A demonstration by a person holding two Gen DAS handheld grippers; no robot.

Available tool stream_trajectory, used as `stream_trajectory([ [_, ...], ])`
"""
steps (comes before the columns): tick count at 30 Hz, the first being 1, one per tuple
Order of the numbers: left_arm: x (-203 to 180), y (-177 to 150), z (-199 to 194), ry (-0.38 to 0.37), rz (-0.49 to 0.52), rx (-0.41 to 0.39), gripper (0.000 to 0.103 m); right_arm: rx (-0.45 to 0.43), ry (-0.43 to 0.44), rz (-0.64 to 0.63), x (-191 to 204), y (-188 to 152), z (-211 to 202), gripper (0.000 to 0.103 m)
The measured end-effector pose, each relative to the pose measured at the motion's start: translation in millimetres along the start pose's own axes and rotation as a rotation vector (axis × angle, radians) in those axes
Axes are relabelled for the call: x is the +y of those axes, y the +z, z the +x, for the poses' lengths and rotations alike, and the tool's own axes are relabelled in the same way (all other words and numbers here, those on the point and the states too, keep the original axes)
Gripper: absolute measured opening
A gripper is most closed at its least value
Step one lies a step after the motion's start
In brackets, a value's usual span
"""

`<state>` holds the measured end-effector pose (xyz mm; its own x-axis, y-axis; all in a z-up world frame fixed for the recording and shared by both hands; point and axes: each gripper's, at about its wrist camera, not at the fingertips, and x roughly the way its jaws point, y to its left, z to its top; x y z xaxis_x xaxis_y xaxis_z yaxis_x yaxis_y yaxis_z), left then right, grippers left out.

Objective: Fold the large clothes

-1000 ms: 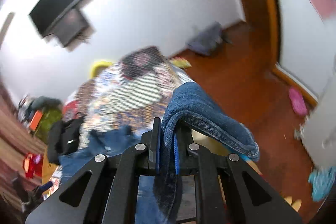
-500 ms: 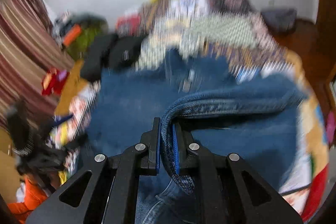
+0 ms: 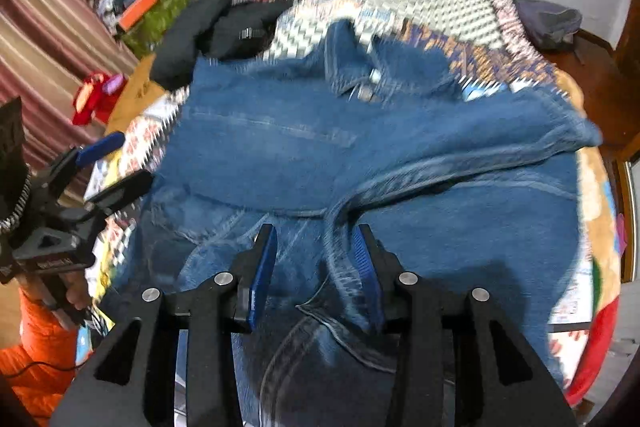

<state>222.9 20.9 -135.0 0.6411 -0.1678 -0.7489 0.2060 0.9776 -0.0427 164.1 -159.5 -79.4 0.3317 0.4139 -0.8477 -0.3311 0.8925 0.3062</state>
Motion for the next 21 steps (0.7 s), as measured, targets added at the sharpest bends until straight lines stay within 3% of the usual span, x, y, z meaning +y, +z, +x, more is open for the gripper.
stream_trajectory([
  [5, -29.9, 28.1, -13.2, 0.006, 0.067, -0.086, 0.098, -0.172, -0.027, 0.024, -17.2, 1.9, -59.9, 0.038],
  [11, -69.9, 66.1, -6.5, -0.046, 0.14, -0.105, 0.098, -0.323, -0.101, 0.05, -46.3, -14.8, -109.3, 0.046],
  [15, -105.9, 83.4, 11.7, -0.064, 0.197, -0.082, 0.098, -0.373, -0.156, 0.086, -69.6, -27.3, -119.4, 0.047],
  [21, -153.4, 92.3, 51.9, -0.089, 0.281, 0.0, 0.098, -0.333, -0.189, 0.163, -105.6, -41.2, -108.0, 0.047],
])
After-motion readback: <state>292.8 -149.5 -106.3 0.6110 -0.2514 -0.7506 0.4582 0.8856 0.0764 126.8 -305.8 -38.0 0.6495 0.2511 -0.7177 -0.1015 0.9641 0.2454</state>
